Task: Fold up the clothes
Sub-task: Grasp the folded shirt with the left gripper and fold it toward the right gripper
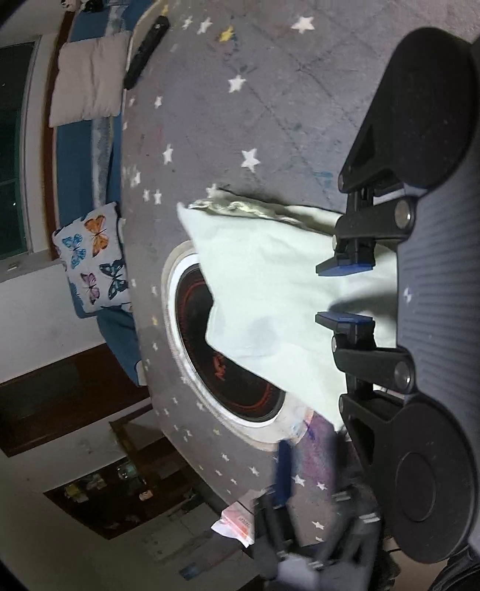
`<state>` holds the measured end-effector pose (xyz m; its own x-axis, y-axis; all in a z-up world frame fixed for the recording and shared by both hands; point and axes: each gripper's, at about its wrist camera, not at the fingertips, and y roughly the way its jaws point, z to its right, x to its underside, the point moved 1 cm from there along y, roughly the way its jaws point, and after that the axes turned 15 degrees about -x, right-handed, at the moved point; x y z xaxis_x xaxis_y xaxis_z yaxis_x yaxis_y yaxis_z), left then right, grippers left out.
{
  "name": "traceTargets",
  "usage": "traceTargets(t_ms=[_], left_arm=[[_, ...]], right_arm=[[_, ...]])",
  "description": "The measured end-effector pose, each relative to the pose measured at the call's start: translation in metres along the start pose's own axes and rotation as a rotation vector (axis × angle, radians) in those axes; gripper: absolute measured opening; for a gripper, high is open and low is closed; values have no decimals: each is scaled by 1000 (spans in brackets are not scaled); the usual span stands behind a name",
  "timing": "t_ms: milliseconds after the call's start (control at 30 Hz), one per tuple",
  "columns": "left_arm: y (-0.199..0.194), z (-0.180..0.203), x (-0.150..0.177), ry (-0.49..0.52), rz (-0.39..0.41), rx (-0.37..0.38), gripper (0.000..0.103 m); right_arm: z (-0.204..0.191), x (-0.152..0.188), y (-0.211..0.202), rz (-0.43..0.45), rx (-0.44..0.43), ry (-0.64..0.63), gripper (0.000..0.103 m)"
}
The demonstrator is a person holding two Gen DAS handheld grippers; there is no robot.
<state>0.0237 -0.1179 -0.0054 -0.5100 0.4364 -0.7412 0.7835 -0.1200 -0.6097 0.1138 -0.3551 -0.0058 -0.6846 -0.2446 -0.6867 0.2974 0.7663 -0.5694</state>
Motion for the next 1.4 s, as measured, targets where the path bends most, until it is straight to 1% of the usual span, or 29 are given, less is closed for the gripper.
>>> traceTargets(t_ms=[33, 100, 133, 167, 200, 233, 267, 300, 333, 367, 400, 433, 467, 600, 633, 667, 700, 767, 800, 867, 900, 1000, 1133, 1267, 1400], left_arm=[[1, 4, 3, 18, -4, -5, 59], [3, 9, 7, 45, 5, -26, 54], [4, 12, 9, 64, 14, -43, 48], [6, 15, 10, 82, 20, -57, 40], [8, 17, 12, 96, 21, -63, 34], [10, 19, 13, 109, 21, -76, 19], [11, 20, 14, 118, 23, -102, 8], [8, 20, 14, 123, 37, -130, 8], [2, 21, 13, 129, 64, -157, 4], [-5, 22, 12, 139, 94, -182, 3], [-13, 24, 11, 158, 125, -200, 3], [-17, 25, 12, 175, 138, -209, 2], [-17, 26, 15, 183, 126, -198, 2], [0, 23, 31, 184, 1, -147, 2], [1, 18, 31, 165, -13, -131, 3], [2, 14, 30, 147, -27, -115, 6], [2, 9, 28, 126, -34, -102, 7], [0, -2, 18, 77, -18, -85, 7], [5, -5, 11, 53, -16, -81, 8], [15, -10, -2, 7, -11, -73, 16], [19, -13, -9, -16, -9, -69, 18], [34, -21, -29, -85, -2, -57, 18], [55, -31, -55, -172, 6, -40, 18], [79, -32, -69, -201, -10, -14, 18], [97, -31, -77, -225, -16, 6, 18]], right_arm=[[-1, 0, 0, -1, -7, -5, 21], [-5, 0, 3, -6, -17, -17, 21], [-5, 1, 4, -9, -18, -18, 22], [-5, 1, 4, -12, -18, -18, 22], [-5, 2, 5, -14, -17, -18, 22], [-5, 2, 5, -17, -17, -18, 22], [-4, 3, 6, -19, -16, -18, 22], [-4, 4, 6, -21, -15, -18, 22], [-4, 4, 7, -24, -15, -18, 22], [-4, 5, 7, -26, -14, -18, 22], [-4, 5, 8, -29, -14, -18, 23], [-4, 6, 8, -31, -13, -18, 23], [-3, 6, 9, -33, -13, -18, 23], [-3, 8, 11, -43, -10, -19, 24], [-3, 9, 11, -45, -10, -19, 24], [-2, 9, 12, -48, -9, -19, 25], [-3, 8, 11, -48, -11, -22, 27], [-5, 3, 7, -45, -20, -32, 29], [-6, 1, 6, -43, -24, -37, 29], [-7, -7, 2, -19, -13, -53, 29], [-6, -12, 1, -2, -3, -59, 29], [-2, -26, 2, 39, 18, -63, 29], [8, -50, 17, 79, 34, -72, 29], [23, -64, 38, 79, 60, -65, 29], [44, -65, 56, 71, 86, -14, 29]])
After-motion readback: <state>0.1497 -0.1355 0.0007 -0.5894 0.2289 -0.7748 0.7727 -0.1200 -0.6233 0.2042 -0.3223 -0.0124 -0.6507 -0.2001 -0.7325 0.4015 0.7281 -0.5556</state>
